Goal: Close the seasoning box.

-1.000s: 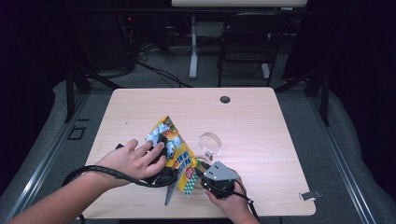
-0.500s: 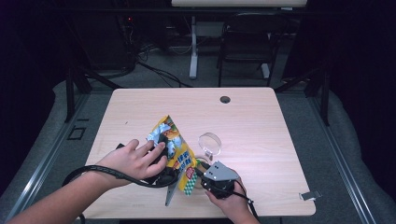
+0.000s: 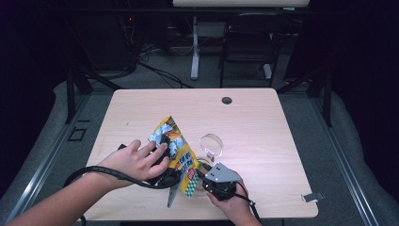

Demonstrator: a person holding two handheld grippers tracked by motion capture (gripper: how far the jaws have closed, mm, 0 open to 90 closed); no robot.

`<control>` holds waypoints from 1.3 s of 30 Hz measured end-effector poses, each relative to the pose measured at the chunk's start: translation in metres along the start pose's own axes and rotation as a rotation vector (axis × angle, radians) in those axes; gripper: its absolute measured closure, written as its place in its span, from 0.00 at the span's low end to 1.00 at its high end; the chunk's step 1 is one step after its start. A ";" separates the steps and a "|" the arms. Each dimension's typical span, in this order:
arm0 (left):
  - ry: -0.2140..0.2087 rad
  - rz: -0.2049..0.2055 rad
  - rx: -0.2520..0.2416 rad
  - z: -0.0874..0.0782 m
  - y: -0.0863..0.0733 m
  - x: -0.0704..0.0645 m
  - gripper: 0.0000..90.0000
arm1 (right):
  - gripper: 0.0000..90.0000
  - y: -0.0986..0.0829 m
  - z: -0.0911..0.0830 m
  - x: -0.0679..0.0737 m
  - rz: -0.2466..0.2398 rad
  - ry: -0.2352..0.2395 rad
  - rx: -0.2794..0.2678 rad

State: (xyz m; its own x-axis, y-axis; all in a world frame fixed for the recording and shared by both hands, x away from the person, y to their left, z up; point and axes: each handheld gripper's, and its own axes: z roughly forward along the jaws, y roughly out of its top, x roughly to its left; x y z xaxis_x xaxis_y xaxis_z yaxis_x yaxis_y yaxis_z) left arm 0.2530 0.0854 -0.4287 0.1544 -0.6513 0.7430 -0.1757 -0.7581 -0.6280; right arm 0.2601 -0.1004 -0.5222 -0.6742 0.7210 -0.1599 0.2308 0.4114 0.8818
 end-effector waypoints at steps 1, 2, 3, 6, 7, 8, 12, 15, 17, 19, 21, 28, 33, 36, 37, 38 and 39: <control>0.001 0.000 -0.001 0.000 0.000 0.000 0.93 | 0.78 0.000 0.000 0.000 0.000 -0.001 0.000; 0.001 0.001 0.000 0.000 0.000 0.000 0.93 | 0.78 0.000 0.000 0.000 0.001 0.001 -0.002; 0.002 0.001 0.000 0.000 0.000 0.001 0.93 | 0.78 0.000 0.000 0.000 0.000 0.000 0.000; 0.003 0.002 0.000 0.000 0.000 0.001 0.93 | 0.78 0.000 0.000 0.000 -0.002 0.000 0.003; 0.002 0.002 0.000 0.000 0.000 0.001 0.93 | 0.78 0.000 0.000 0.000 -0.002 0.000 0.002; 0.005 0.003 0.000 0.000 0.000 0.001 0.93 | 0.78 0.000 0.000 0.000 -0.001 0.003 0.000; 0.007 0.002 -0.002 0.000 0.000 0.001 0.93 | 0.78 0.000 0.000 0.000 -0.002 0.000 0.002; 0.005 0.004 -0.001 0.000 0.000 0.001 0.93 | 0.78 0.000 0.000 0.000 -0.001 0.001 0.002; 0.006 0.005 0.001 0.000 0.000 0.002 0.93 | 0.78 0.000 0.000 0.000 -0.002 0.000 0.002; 0.008 0.004 0.000 0.000 0.001 0.002 0.93 | 0.78 0.000 0.000 0.000 -0.002 0.001 0.002; 0.006 0.002 -0.001 0.000 0.001 0.002 0.93 | 0.78 0.000 0.000 0.000 -0.001 0.003 0.001; 0.006 0.005 0.001 0.000 0.001 0.003 0.92 | 0.78 0.000 0.000 0.000 -0.002 0.002 0.001; 0.007 0.008 0.002 -0.001 0.001 0.003 0.93 | 0.78 0.000 0.000 0.000 -0.001 0.003 0.000; 0.010 0.009 0.001 -0.001 0.001 0.003 0.93 | 0.78 0.000 0.000 0.000 -0.001 0.003 -0.001; 0.010 0.010 0.002 -0.001 0.001 0.003 0.93 | 0.78 0.000 0.000 0.000 0.000 0.003 -0.001; 0.010 0.011 0.003 -0.001 0.001 0.003 0.93 | 0.78 0.000 0.000 0.000 0.000 0.003 0.000; 0.012 0.012 0.003 -0.001 0.001 0.003 0.93 | 0.78 0.000 0.000 0.000 -0.001 0.003 0.001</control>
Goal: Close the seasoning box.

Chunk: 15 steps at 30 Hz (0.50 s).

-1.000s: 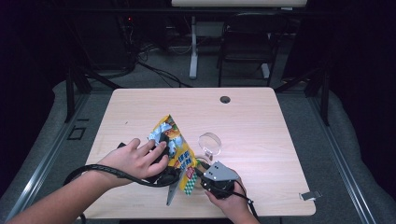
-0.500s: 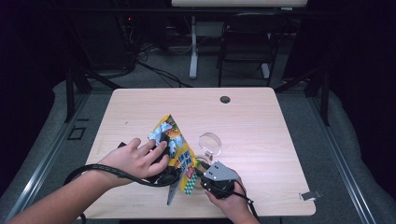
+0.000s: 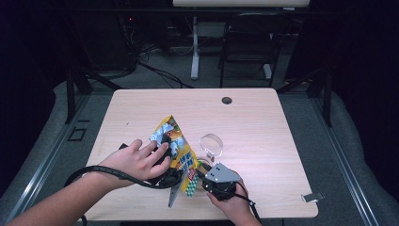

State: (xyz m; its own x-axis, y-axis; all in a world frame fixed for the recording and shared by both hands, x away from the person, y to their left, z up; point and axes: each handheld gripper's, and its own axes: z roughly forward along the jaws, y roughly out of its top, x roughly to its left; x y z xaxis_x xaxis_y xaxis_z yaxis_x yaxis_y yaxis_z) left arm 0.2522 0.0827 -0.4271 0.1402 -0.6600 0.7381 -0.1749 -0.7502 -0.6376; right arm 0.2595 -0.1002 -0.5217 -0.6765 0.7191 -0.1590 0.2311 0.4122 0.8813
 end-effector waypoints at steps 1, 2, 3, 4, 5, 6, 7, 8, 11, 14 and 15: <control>0.000 0.000 0.000 0.000 0.000 0.000 0.93 | 0.78 0.000 0.000 0.000 0.000 0.000 -0.001; 0.000 -0.001 -0.001 0.000 0.000 0.000 0.93 | 0.78 0.000 0.000 0.000 -0.002 -0.002 0.001; 0.001 0.000 -0.001 0.000 0.000 0.000 0.92 | 0.78 0.000 0.000 0.000 -0.002 -0.002 0.001; 0.000 0.003 0.000 0.000 0.000 0.000 0.93 | 0.78 0.000 0.000 0.000 -0.001 0.000 -0.001; 0.000 0.004 0.001 0.000 0.000 0.000 0.93 | 0.78 0.000 0.000 0.000 0.001 0.000 0.000; 0.001 0.004 0.001 0.000 0.000 0.000 0.93 | 0.78 0.000 0.000 0.000 0.000 -0.001 -0.001; 0.002 0.004 0.001 0.000 0.000 0.001 0.93 | 0.78 0.000 0.000 0.000 0.000 0.000 -0.001; 0.003 0.004 0.000 0.000 0.000 0.001 0.93 | 0.78 0.000 0.000 0.000 0.000 0.001 0.000; 0.006 0.009 0.002 -0.001 0.000 0.002 0.92 | 0.78 0.000 0.000 0.000 0.001 0.003 0.000; 0.006 0.004 -0.002 -0.001 0.000 0.002 0.93 | 0.78 0.000 0.000 0.000 0.003 0.002 -0.003; 0.008 0.003 -0.004 -0.001 0.001 0.002 0.92 | 0.78 0.000 0.000 0.000 0.004 0.002 -0.003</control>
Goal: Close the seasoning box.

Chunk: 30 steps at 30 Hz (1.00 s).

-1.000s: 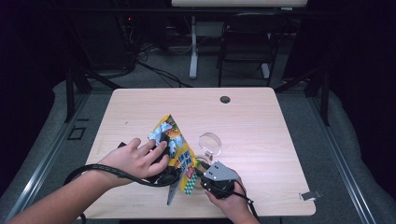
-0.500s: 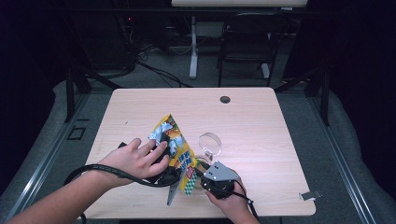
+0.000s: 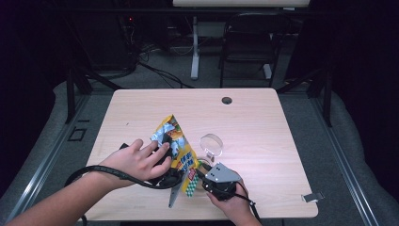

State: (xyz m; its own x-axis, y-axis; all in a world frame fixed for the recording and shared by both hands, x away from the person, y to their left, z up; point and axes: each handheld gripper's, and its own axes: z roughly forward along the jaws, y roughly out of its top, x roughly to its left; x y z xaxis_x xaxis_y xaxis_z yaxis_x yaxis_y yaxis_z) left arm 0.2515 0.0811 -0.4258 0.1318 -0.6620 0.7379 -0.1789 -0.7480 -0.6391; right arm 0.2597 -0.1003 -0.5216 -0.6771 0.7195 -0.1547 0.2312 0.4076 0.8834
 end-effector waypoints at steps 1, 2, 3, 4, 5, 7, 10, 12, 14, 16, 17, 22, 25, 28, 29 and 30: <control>0.000 0.002 0.001 0.000 0.000 0.000 0.92 | 0.78 0.000 0.000 0.000 -0.003 0.001 0.004; -0.003 0.004 0.003 0.000 0.000 0.000 0.92 | 0.78 0.000 0.000 0.000 -0.003 0.000 0.004; 0.001 0.006 0.002 0.000 0.000 0.000 0.92 | 0.78 0.000 0.000 0.000 -0.003 0.001 0.004; 0.000 0.008 0.004 0.000 0.000 0.000 0.92 | 0.78 0.000 0.000 0.000 -0.003 0.001 0.004; 0.002 0.006 0.002 0.000 0.000 0.000 0.92 | 0.78 0.000 0.000 0.000 -0.001 -0.002 0.002; 0.007 0.009 0.003 -0.001 0.000 0.000 0.92 | 0.78 0.000 0.000 0.000 -0.001 0.002 0.004; 0.008 0.010 0.004 -0.001 0.000 0.000 0.92 | 0.78 0.000 0.000 0.000 -0.003 -0.002 0.002; 0.006 0.009 0.003 -0.001 0.000 0.000 0.92 | 0.78 0.000 0.000 0.000 -0.001 -0.002 0.001; 0.004 0.007 0.003 -0.001 0.000 0.000 0.92 | 0.78 0.000 0.000 0.000 -0.001 -0.002 0.001; 0.001 0.005 0.001 0.000 0.000 0.000 0.92 | 0.78 0.000 0.000 0.000 -0.001 -0.001 0.001; -0.002 0.004 0.003 0.000 0.000 0.000 0.92 | 0.78 0.000 0.000 0.001 -0.001 -0.002 0.000; -0.005 0.001 0.003 0.000 -0.001 -0.001 0.92 | 0.78 0.000 0.000 0.001 -0.002 0.000 0.001; -0.007 -0.006 0.000 0.000 -0.001 -0.001 0.92 | 0.78 0.000 0.000 0.001 -0.003 -0.001 0.000; -0.019 -0.016 0.001 0.002 -0.001 -0.002 0.92 | 0.78 0.000 0.000 0.000 -0.007 -0.001 0.001; -0.022 -0.020 0.000 0.002 -0.002 -0.003 0.92 | 0.78 0.000 0.000 0.000 -0.007 -0.001 0.001; -0.022 -0.023 -0.001 0.002 -0.002 -0.004 0.92 | 0.78 0.000 0.000 0.001 -0.003 -0.001 -0.005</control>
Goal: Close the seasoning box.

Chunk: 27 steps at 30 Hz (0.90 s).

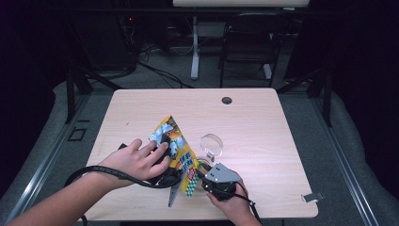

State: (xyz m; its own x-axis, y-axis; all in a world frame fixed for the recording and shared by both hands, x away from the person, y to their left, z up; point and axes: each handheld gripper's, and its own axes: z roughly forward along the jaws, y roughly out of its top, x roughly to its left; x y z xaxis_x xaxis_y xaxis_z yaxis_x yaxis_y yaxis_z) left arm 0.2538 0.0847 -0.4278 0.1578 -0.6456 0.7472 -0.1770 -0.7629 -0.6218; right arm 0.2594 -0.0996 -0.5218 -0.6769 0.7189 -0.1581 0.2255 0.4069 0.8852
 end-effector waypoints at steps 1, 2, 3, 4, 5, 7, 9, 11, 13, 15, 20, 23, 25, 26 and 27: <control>-0.004 -0.001 0.001 0.000 0.000 0.000 0.92 | 0.78 0.000 0.000 0.000 0.000 0.001 0.000; -0.007 -0.005 0.001 0.000 0.000 -0.001 0.92 | 0.78 0.000 0.000 0.000 -0.004 0.001 0.004; -0.009 -0.010 -0.001 0.001 -0.001 -0.001 0.92 | 0.77 0.000 0.000 0.000 -0.003 0.000 0.002; -0.015 -0.026 -0.012 0.002 -0.001 -0.002 0.92 | 0.77 0.000 0.000 0.000 -0.004 0.001 0.005; -0.028 -0.033 -0.011 0.002 -0.002 -0.002 0.92 | 0.77 0.000 0.000 0.000 -0.002 0.001 0.003; -0.022 -0.043 -0.017 0.003 -0.003 -0.004 0.93 | 0.77 0.000 0.000 0.000 -0.005 0.000 0.004; -0.038 -0.044 -0.012 0.003 -0.003 -0.005 0.93 | 0.77 0.000 0.000 0.000 -0.005 0.001 0.004; -0.046 -0.052 -0.011 0.003 -0.004 -0.006 0.93 | 0.77 0.000 0.000 0.000 -0.005 0.001 0.003; -0.049 -0.057 -0.011 0.003 -0.005 -0.007 0.93 | 0.77 0.000 0.000 0.001 0.000 -0.003 -0.004; -0.053 -0.061 -0.012 0.004 -0.006 -0.009 0.93 | 0.77 0.000 0.001 0.001 0.002 -0.004 -0.006; -0.061 -0.081 -0.019 0.006 -0.007 -0.012 0.93 | 0.77 0.000 0.001 0.001 0.002 -0.003 -0.007; -0.066 -0.092 -0.022 0.007 -0.008 -0.013 0.93 | 0.77 0.000 0.001 0.001 0.003 -0.001 -0.009; -0.074 -0.108 -0.024 0.007 -0.008 -0.015 0.93 | 0.77 0.000 0.001 0.001 0.001 -0.002 -0.008; -0.072 -0.109 -0.025 0.008 -0.008 -0.016 0.93 | 0.77 0.000 0.001 0.001 0.002 -0.002 -0.009; -0.077 -0.113 -0.025 0.008 -0.008 -0.016 0.93 | 0.77 0.000 0.001 0.001 0.001 -0.002 -0.010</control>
State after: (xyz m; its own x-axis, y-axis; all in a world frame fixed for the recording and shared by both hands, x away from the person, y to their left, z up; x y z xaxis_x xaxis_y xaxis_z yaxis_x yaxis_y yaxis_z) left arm 0.2601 0.1012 -0.4368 0.2517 -0.5569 0.7915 -0.1780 -0.8306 -0.5277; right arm 0.2591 -0.0984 -0.5222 -0.6755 0.7203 -0.1576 0.2196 0.4006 0.8896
